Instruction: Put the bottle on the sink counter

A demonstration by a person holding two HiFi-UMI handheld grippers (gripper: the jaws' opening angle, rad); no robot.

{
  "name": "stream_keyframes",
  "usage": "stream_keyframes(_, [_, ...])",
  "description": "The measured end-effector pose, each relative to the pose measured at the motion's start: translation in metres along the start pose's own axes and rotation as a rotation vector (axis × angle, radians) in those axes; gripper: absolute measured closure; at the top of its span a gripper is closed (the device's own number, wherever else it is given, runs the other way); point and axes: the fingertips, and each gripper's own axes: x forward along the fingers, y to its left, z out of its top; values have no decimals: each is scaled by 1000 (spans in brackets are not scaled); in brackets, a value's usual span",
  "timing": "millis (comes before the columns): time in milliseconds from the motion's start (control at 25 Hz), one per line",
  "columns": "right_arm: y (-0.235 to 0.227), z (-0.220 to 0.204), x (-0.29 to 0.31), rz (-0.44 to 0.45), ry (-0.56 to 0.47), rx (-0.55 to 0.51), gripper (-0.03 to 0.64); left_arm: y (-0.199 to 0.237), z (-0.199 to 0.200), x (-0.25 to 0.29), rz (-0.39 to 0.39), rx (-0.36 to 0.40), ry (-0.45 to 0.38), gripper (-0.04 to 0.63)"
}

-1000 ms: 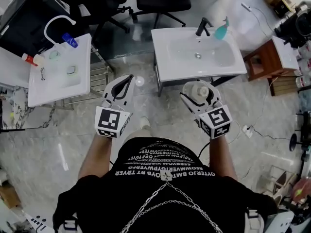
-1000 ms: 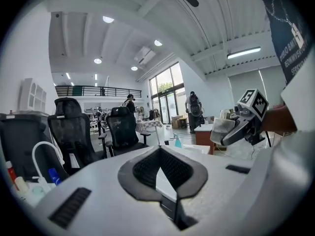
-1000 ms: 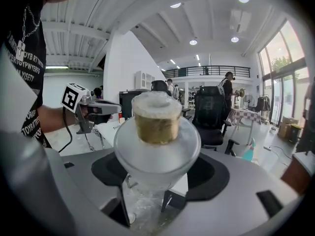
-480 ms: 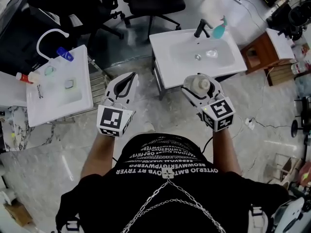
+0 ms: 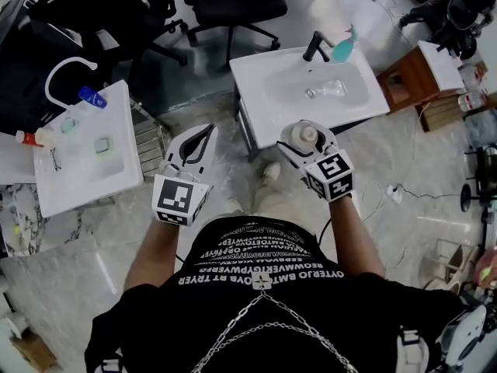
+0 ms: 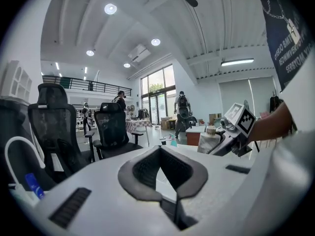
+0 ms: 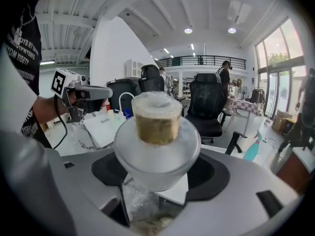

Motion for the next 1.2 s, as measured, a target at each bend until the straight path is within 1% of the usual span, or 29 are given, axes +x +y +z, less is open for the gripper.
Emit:
stream_keyframes(120, [-11, -21, 24, 7, 31, -2, 285, 12, -1, 12, 16, 2, 15, 589])
stream_keyframes(360, [-31, -66, 79, 58, 72, 3, 285, 27, -8, 46, 38, 10, 53, 590])
stream_keyframes(560, [-51, -110, 124, 78, 139, -5, 285, 41, -7, 77, 61, 16, 78, 589])
stream_keyframes(720, [-57, -141, 158, 141, 166, -28, 285, 54, -11, 95, 100, 10, 99, 589])
stream_keyframes(920, [-61, -174, 195, 218, 207, -79, 285, 57, -25, 114, 127, 1, 147, 589])
stream_keyframes(1200, [-57, -199, 229, 281, 239, -132, 285, 56, -42, 128, 160, -23, 200, 589])
